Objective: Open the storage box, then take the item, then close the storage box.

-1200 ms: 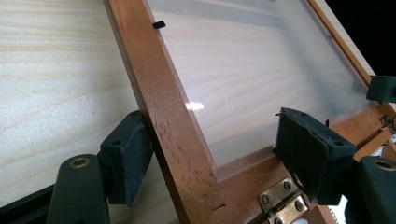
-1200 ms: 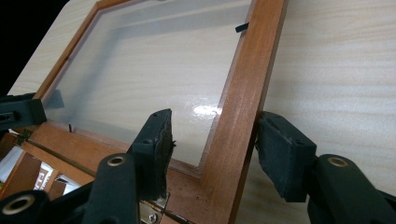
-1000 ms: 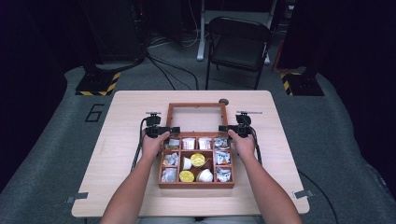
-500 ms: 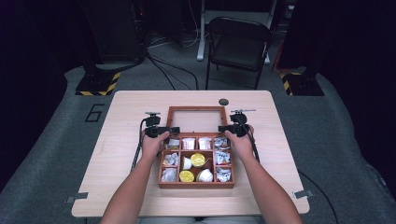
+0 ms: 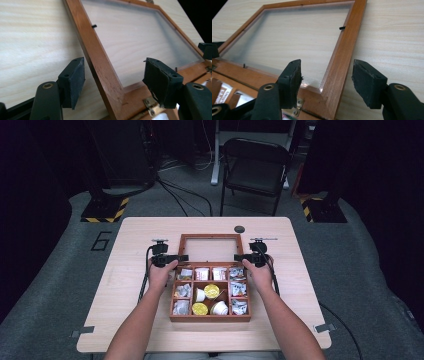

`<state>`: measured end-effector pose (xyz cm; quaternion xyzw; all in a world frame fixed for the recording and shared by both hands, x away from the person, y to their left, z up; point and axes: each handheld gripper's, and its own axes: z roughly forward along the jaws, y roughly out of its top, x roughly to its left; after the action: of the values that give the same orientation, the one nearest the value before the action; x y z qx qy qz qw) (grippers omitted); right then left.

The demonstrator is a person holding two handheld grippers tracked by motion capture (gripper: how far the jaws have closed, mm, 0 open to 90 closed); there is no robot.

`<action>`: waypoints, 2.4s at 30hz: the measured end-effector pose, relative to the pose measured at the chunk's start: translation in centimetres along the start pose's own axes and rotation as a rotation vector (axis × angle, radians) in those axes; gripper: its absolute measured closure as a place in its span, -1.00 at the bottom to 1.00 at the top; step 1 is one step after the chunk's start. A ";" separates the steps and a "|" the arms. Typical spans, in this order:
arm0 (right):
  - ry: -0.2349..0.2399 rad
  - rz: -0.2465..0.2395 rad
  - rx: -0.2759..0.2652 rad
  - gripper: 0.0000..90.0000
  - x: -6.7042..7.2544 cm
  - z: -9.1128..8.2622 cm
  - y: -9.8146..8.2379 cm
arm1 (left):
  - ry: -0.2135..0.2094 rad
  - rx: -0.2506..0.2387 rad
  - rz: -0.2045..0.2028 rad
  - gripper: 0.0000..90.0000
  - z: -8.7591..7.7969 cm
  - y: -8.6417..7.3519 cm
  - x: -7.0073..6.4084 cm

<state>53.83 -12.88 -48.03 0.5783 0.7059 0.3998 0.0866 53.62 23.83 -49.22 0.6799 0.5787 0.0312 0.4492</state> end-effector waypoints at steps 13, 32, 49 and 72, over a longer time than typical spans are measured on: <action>0.091 -0.253 -0.048 -0.22 5.3 -5.4 -1.9 | -0.025 -0.077 0.048 -0.23 -5.6 -1.1 -2.0; 0.177 -0.417 0.016 -0.17 9.6 -6.7 -6.8 | -0.037 -0.083 0.156 -0.24 -8.5 -2.7 -4.3; 0.186 -0.480 0.151 -0.21 11.2 -3.4 -8.4 | -0.021 -0.079 0.175 -0.24 -9.0 -3.1 -4.2; 0.180 -0.499 0.240 -0.22 11.8 -1.2 -8.2 | -0.003 -0.121 0.151 -0.24 -10.9 -3.7 -3.7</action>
<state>43.25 -3.06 -48.65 0.3551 0.8734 0.3295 0.0500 43.46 26.84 -43.39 0.6933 0.5220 0.0990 0.4868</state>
